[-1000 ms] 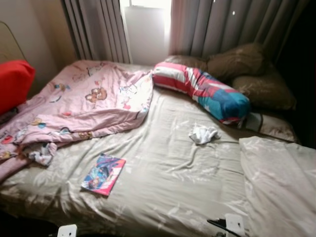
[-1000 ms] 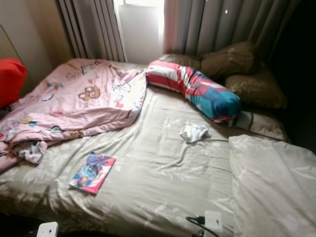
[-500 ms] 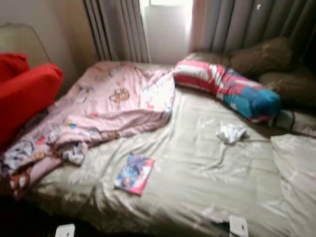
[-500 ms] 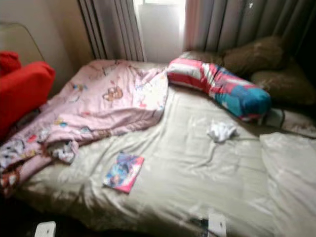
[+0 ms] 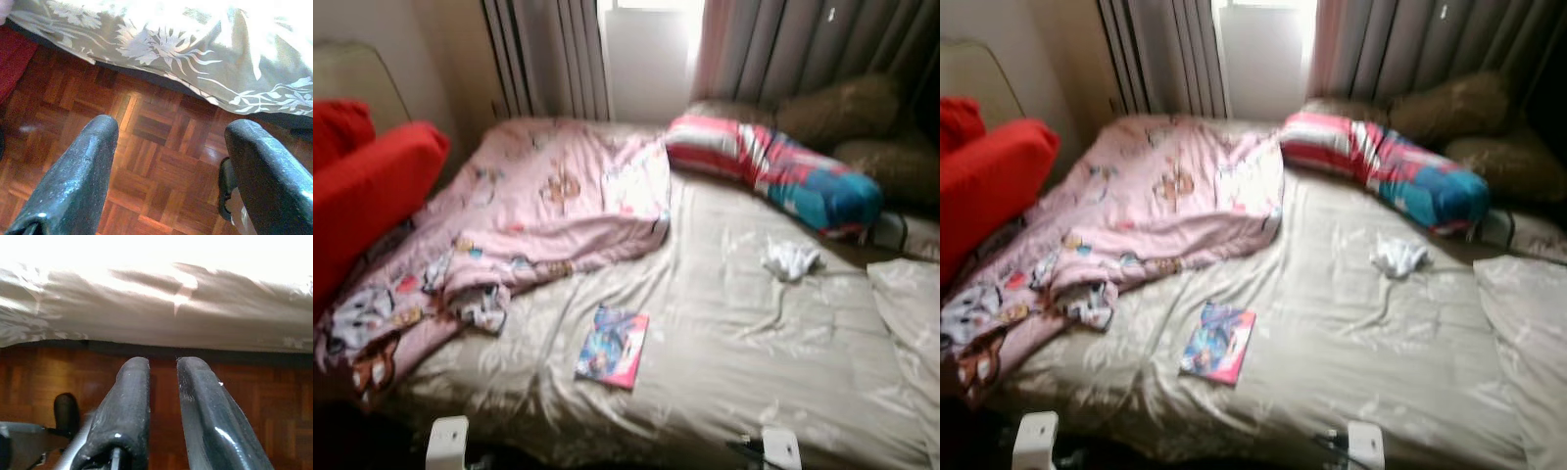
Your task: Clean up the room
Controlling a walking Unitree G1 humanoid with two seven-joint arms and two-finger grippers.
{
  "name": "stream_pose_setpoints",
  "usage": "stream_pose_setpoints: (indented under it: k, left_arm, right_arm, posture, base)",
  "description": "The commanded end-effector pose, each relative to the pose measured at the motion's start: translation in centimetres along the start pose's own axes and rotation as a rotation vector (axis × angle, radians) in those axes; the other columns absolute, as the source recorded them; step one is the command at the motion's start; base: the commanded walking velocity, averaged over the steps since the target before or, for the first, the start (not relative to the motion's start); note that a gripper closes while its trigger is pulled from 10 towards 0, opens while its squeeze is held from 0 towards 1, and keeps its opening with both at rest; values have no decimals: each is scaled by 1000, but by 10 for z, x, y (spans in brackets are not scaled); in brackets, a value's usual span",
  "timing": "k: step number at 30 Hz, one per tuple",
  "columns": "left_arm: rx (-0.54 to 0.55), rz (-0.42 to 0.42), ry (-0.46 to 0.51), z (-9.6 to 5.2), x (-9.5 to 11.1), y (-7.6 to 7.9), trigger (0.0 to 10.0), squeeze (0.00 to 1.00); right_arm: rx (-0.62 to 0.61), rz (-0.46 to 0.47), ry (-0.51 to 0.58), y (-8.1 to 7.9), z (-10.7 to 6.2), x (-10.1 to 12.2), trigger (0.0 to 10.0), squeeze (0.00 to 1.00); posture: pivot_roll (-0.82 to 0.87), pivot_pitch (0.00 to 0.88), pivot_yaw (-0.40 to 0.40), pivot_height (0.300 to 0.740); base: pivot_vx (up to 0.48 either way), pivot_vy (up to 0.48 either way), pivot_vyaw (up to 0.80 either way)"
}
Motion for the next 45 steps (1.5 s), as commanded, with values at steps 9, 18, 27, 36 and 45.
stream_pose_setpoints:
  k: [9,18,27,36,45]
  left_arm:
    - [-45,-20,-32,0,-8,21,10000,0]
    - [-50,-44,-30,0,-10,24,10000,0]
    - [-47,-21,-35,-1,-13,20,10000,0]
    - [-62,-23,-6,-2,-10,20,10000,0]
    - [-64,-30,-19,-2,-13,20,10000,0]
  right_arm:
    - [-51,-3,-9,13,0,3,10000,0]
    - [-47,-13,-20,14,-3,-10,10000,0]
    - [-50,10,-20,15,-6,-19,10000,0]
    - [-49,33,-13,14,-6,-20,10000,0]
    - [-48,45,-5,14,-6,-18,10000,0]
  posture:
    - [-24,0,-33,740]
    - [-28,0,-41,740]
    - [-48,0,-12,740]
    - [-41,0,-5,740]
    - [-40,0,-9,740]
  base:
    - [0,416,0]
    - [0,414,0]
    - [0,366,0]
    - [0,0,0]
    - [0,0,0]
Point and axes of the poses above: a point about 5 cm out from each wrist's last joint towards the gripper, its own z axis pointing out of the wrist towards the gripper, its own x axis along the axis of the wrist's last joint, y = z × x, the point moved 2 cm from there along z, pointing out of the wrist towards the gripper, and after that the axes turned 9 degrees about z, right-handed, at the moved point
